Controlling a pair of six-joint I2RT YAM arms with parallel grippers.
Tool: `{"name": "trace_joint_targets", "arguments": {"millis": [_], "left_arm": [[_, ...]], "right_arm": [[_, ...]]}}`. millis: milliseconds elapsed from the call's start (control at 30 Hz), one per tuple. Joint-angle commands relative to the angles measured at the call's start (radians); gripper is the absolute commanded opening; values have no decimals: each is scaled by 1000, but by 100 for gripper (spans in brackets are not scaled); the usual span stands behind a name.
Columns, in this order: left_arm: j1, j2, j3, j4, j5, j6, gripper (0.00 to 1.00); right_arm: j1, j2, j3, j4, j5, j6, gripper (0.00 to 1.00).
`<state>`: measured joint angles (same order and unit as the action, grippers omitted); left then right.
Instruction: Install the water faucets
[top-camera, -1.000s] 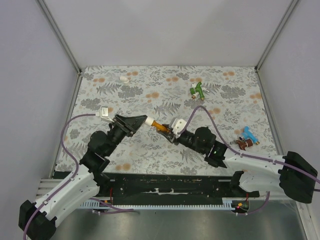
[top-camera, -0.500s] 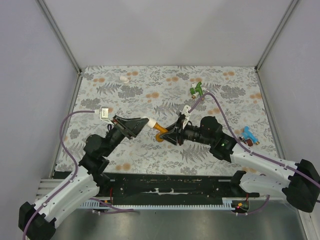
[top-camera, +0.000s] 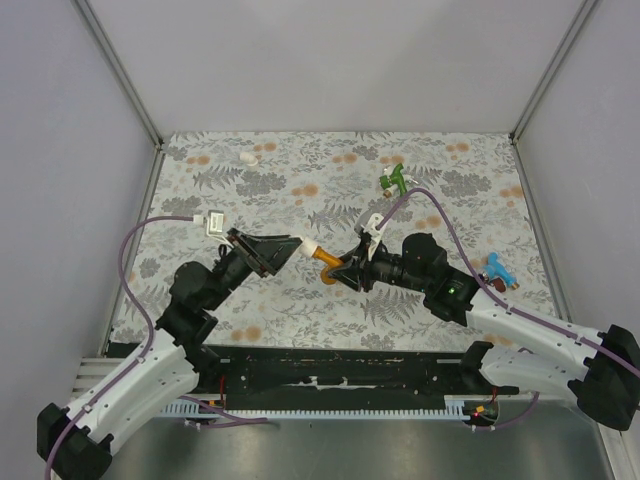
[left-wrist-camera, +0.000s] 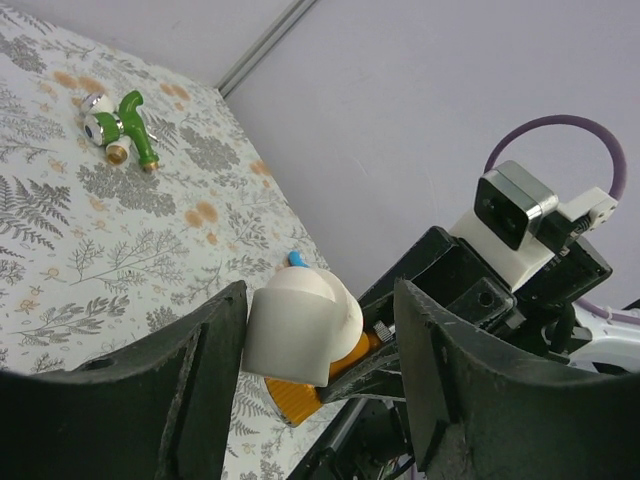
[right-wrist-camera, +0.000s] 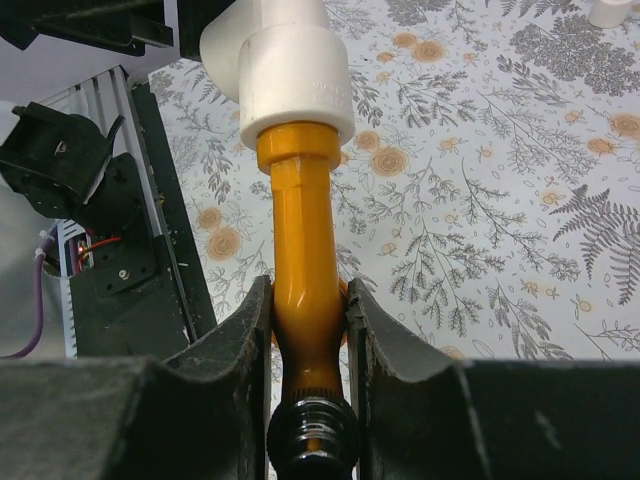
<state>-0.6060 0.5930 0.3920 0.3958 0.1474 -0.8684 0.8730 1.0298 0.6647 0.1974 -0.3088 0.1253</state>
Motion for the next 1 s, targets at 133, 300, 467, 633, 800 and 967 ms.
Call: {"name": "trace_joint_targets", "arguments": {"millis": [133, 300, 467, 633, 800, 967], "left_arm": [[0, 83, 41, 70, 162, 29, 61], [0, 93, 5, 159, 170, 8, 42], [0, 58, -13, 204, 164, 26, 2], [0, 5, -58, 339, 195, 48, 2], [0, -18, -62, 399, 262, 78, 2], [0, -24, -64, 420, 310, 104, 2]], "right_arm": [[-3, -30, 33, 82, 14, -1, 0], [-3, -25, 39, 89, -1, 23, 0], [-8, -7, 47, 90, -38, 103, 0], [-49, 19, 39, 183, -176, 255, 0], [-120, 84, 21, 423, -375, 480, 0], [-154, 156, 27, 602, -483, 658, 0]]}}
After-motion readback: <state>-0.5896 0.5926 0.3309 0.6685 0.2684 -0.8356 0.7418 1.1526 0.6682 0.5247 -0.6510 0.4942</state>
